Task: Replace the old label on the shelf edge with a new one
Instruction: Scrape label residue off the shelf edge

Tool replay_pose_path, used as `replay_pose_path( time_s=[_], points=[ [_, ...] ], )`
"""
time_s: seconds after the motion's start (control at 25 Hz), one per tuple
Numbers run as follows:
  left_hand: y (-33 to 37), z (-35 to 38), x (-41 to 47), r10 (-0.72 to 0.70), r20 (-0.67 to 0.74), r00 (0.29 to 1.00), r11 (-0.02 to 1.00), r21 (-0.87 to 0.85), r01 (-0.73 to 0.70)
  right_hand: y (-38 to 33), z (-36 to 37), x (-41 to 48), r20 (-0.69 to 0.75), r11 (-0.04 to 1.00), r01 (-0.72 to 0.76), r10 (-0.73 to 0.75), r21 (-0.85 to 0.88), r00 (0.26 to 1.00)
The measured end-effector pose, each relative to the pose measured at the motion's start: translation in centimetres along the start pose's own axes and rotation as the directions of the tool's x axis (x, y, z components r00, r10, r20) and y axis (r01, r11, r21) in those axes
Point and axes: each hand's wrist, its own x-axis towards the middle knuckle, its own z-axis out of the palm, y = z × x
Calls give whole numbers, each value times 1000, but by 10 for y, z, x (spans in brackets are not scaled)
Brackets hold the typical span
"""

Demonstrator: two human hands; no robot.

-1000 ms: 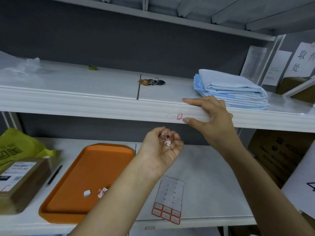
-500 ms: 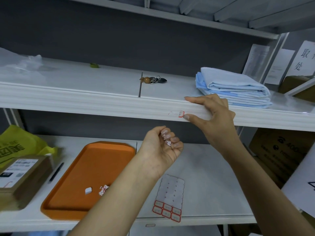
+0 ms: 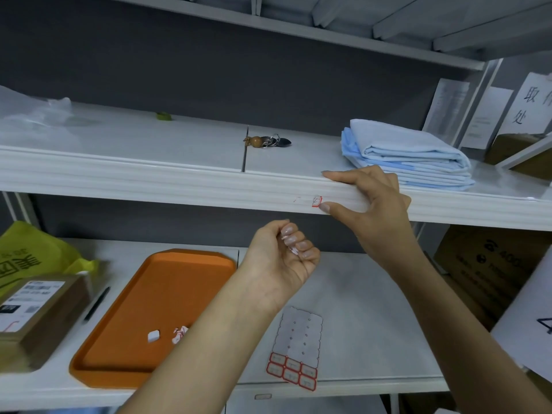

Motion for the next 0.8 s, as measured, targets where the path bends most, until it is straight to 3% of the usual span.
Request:
replay_pose_path(
  time_s=[0.28,0.8],
  points=[
    [0,-2,-2,-4,-5,1000,1000,3,4,1,-3,0,41,1000,5,-5,-11,999],
    [-2,-1,-6,-22,-4,1000,1000,20,22,1,1,-2,-24,999,4,-6,-53,1000]
  ],
)
